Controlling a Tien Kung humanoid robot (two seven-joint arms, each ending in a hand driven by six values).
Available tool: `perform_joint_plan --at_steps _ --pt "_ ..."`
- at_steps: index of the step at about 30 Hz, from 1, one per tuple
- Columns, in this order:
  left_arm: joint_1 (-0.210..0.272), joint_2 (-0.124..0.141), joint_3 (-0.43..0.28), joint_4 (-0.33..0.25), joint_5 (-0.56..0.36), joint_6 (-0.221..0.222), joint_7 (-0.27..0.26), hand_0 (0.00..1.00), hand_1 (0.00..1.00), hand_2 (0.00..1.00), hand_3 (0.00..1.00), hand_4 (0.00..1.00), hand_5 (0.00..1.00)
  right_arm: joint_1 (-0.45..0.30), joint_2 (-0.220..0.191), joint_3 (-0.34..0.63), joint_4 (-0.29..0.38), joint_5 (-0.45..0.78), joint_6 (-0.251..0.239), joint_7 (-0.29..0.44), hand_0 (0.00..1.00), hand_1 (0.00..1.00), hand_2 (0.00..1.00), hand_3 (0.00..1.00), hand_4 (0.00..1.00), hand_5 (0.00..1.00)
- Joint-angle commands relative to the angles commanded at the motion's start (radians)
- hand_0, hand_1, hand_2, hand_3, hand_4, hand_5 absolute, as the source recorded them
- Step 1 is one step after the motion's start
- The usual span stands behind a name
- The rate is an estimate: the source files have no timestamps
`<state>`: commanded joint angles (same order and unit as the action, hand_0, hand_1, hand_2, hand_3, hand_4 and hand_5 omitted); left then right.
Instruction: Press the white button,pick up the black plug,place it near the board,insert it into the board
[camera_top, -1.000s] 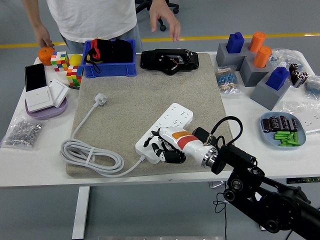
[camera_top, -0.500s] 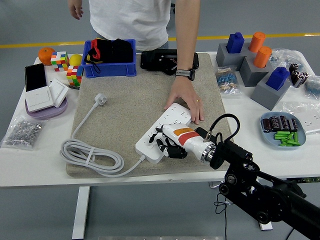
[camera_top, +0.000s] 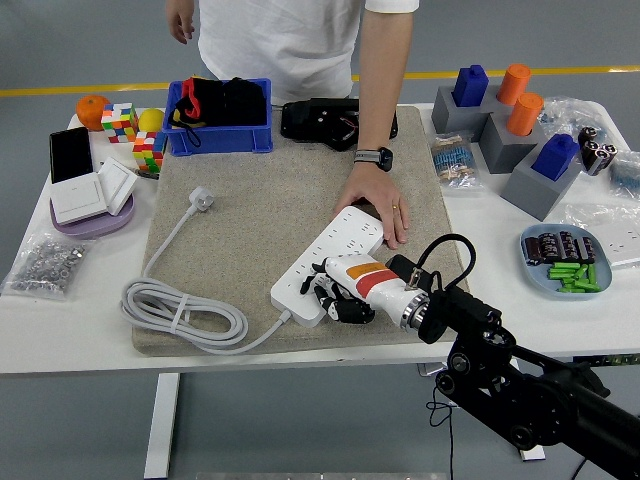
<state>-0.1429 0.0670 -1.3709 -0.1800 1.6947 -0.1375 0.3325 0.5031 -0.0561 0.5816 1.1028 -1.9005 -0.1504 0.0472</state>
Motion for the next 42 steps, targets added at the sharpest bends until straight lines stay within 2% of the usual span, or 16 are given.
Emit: perform_joint_plan --at_steps 31,42 --pt "0.001 -0.003 -0.001 0.000 0.002 -0.002 0.001 0.691 0.666 0.641 0.646 0.559 0.171 0.001 -0.007 -0.026 -0.014 -0.010 -0.005 0.002 0.002 0.002 0.054 0.560 0.367 0.002" --pt "0.003 -0.004 -0.006 0.000 0.004 -0.001 0.001 0.691 0.666 0.641 0.645 0.559 0.171 -0.002 -0.029 0.048 0.131 0.002 -0.004 0.000 0.002 0.002 0.054 0.558 0.366 0.002"
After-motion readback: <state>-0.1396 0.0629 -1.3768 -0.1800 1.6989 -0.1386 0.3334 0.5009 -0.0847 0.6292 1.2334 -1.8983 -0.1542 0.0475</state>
